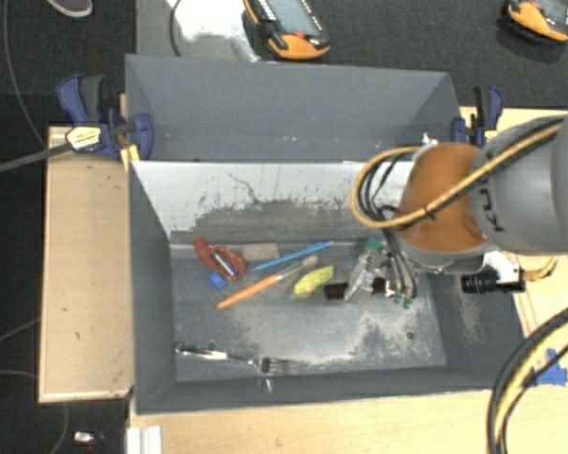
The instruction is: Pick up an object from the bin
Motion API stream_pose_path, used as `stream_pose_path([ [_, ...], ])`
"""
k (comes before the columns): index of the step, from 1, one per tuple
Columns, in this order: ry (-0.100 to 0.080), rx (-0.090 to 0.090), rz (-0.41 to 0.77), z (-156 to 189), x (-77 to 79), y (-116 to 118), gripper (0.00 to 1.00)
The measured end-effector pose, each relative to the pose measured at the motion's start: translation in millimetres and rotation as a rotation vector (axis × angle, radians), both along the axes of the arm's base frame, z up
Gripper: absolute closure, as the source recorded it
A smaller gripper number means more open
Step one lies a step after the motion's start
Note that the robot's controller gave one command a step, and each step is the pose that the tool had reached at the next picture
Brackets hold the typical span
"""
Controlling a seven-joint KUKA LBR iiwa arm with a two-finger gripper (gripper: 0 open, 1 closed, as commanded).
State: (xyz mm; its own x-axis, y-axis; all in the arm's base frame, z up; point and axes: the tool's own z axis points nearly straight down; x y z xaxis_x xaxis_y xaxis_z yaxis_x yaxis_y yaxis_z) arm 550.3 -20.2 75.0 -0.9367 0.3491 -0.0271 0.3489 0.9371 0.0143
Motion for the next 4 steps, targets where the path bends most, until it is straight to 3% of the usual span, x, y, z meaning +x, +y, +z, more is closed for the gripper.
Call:
stream_pose_path([
  [1, 0.006, -0.002, 0.014, 29.5, -22.7, -35.9, 1.0],
  [2, 0.006, 0.006, -0.235, -5.2, -1.2, -51.2, 0.0],
  [3, 0.005, 0.006, -0.234, -4.5, -1.0, -50.7, 0.0],
  [4, 0.007, 0.001, -0.164, -4.4, -2.4, -32.7, 0.0],
])
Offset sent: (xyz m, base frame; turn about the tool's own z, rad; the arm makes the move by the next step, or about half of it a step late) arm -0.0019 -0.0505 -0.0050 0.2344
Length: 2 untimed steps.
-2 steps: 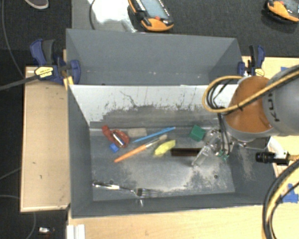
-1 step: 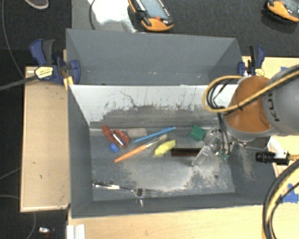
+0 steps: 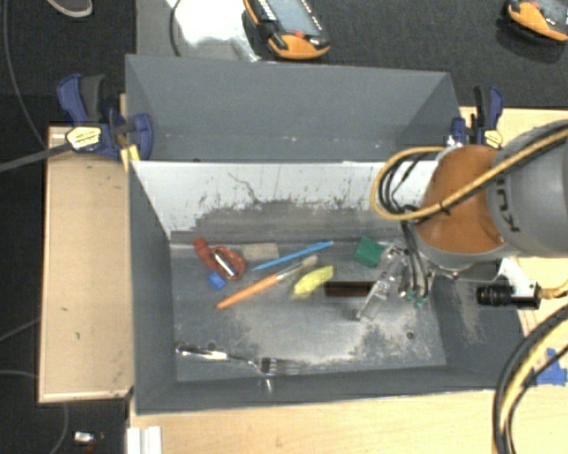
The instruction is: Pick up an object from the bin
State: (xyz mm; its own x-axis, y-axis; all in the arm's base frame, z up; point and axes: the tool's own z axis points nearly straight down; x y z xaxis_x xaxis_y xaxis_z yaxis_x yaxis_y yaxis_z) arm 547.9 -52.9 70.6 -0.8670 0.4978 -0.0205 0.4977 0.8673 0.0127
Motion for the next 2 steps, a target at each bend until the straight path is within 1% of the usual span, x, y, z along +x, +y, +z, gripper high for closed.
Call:
stream_pose_path([
  [1, -0.002, -0.005, 0.33, 0.7, -3.1, 14.0, 1.0],
  [2, -0.002, -0.005, 0.33, 0.7, -3.1, 14.0, 1.0],
])
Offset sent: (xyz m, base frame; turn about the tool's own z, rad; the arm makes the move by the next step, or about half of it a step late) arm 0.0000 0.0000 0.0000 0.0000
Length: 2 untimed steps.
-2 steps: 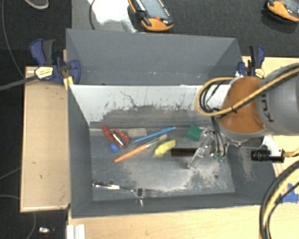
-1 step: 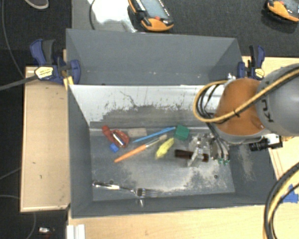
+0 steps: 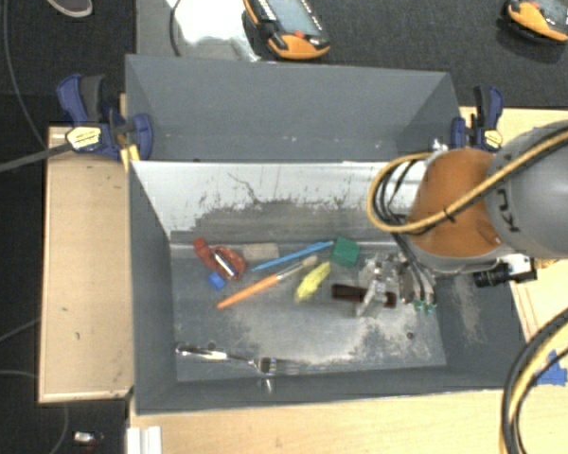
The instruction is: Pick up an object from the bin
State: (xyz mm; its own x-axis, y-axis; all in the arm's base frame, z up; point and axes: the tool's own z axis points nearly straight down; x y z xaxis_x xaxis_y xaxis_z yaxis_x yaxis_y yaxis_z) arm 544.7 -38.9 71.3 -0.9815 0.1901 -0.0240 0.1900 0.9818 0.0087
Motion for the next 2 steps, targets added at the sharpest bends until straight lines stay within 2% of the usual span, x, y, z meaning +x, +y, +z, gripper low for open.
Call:
stream_pose_path([
  [1, 0.005, 0.001, -0.028, 60.7, -25.8, 25.9, 1.0],
  [2, 0.009, 0.001, -0.016, 136.4, -37.8, 24.4, 1.0],
])
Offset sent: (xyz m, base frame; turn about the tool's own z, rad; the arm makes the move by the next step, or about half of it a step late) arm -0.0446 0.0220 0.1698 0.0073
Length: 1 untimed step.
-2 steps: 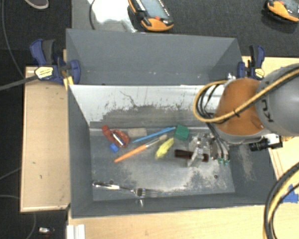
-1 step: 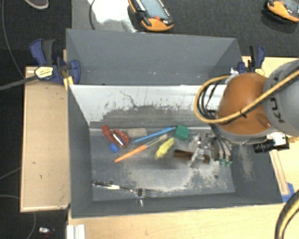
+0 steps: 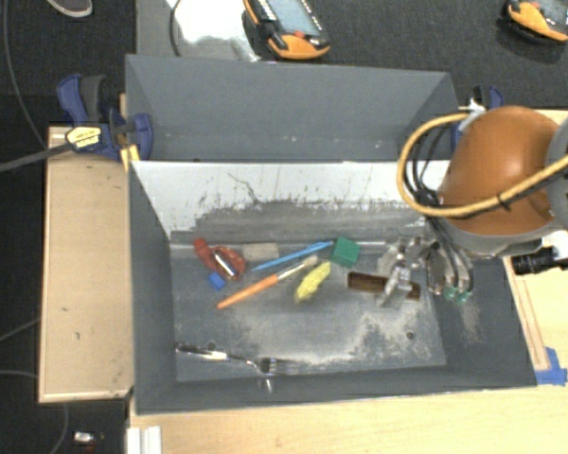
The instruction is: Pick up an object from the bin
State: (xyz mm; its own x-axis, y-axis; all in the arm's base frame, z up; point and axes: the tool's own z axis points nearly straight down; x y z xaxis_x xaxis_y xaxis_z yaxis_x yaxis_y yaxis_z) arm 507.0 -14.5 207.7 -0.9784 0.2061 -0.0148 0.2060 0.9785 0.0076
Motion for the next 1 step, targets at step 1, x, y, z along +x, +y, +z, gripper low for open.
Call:
stream_pose_path([
  [1, -0.003, -0.003, 0.032, 34.0, -4.3, 15.2, 1.0],
])
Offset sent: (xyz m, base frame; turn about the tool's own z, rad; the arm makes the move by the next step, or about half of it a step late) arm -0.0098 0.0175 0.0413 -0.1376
